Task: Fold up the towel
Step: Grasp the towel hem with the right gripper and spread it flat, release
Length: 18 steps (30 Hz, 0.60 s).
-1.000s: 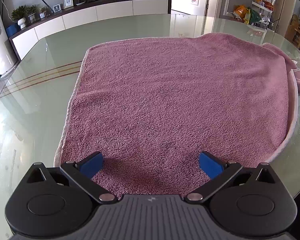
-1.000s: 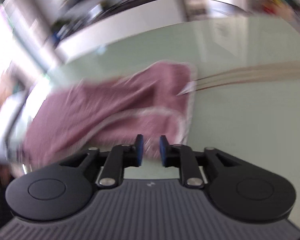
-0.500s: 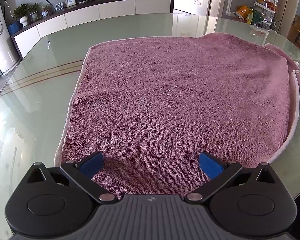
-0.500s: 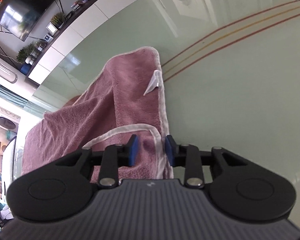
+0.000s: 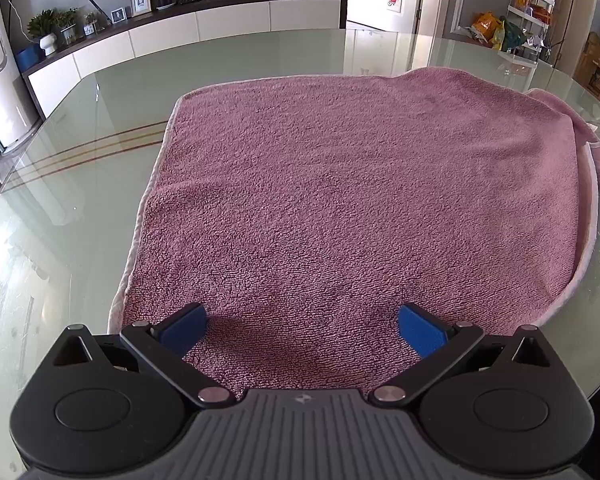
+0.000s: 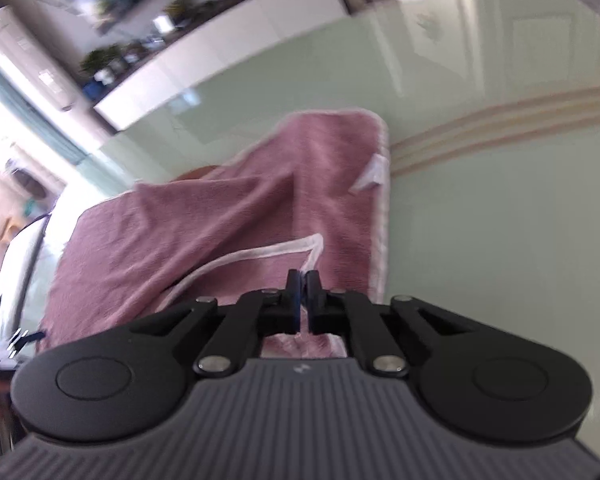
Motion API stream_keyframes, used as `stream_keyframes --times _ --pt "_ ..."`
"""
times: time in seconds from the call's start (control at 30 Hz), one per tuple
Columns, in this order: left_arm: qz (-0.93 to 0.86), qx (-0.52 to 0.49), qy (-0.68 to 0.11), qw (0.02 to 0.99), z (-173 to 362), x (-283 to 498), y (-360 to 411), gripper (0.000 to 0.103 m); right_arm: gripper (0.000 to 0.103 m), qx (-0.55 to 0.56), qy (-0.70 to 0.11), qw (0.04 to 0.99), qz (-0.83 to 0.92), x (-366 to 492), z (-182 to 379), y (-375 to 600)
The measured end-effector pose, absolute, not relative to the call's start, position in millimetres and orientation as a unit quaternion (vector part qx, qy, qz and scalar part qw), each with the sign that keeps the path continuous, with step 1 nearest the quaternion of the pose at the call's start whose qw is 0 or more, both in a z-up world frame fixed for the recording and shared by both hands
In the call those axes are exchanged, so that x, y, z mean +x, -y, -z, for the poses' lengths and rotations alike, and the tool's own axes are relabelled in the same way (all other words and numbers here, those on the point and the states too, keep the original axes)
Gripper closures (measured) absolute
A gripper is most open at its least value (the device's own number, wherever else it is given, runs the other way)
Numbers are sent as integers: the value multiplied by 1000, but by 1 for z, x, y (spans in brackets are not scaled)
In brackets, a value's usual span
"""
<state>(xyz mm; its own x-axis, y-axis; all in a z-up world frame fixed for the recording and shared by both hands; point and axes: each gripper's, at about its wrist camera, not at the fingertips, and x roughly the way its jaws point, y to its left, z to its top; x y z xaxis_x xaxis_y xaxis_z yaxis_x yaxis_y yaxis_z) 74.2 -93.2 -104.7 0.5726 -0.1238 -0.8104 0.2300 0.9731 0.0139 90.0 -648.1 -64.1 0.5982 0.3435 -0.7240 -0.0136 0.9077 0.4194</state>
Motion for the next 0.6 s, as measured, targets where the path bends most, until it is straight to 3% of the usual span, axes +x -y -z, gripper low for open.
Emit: stream_keyframes --times 0.2,0.3,0.43,0.6 --pt "101 59 -450 885 105 74 94 0 100 59 -409 879 -236 21 35 629" --pt "102 60 -450 885 105 73 94 0 100 -43 -507 828 -235 -3 74 622" --pt "106 61 -450 885 105 74 93 0 100 -71 -539 818 -189 -9 106 630" --pt "116 66 -452 882 104 75 87 0 100 -61 -483 853 -187 -15 94 636"
